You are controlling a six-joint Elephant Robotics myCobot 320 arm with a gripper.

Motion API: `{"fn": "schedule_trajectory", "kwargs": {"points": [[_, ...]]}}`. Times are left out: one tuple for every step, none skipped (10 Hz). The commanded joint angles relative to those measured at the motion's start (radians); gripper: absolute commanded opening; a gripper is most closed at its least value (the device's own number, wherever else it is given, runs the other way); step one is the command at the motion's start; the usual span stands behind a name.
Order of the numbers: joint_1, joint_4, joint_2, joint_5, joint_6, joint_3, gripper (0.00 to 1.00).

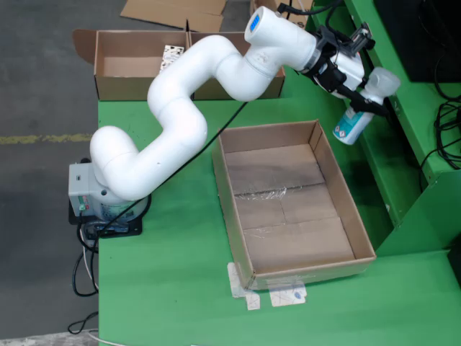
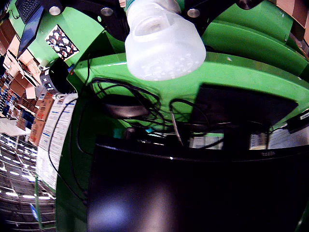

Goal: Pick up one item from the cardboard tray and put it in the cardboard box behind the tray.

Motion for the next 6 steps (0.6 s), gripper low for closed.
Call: {"fn": "schedule_trajectory", "kwargs": {"points": [[-0.016, -0.4, 0.225, 0.355, 0.138, 0.026, 0.0], [-0.022, -0.342, 0.207, 0.332, 0.129, 0.026, 0.0], [-0.022, -0.342, 0.207, 0.332, 0.129, 0.026, 0.0], [0.014, -0.704, 0.318, 0.43, 0.189, 0.026, 0.0], [0.058, -0.821, 0.354, 0.427, 0.213, 0.026, 0.0], [0.101, -0.941, 0.394, 0.428, 0.239, 0.026, 0.0]]}}
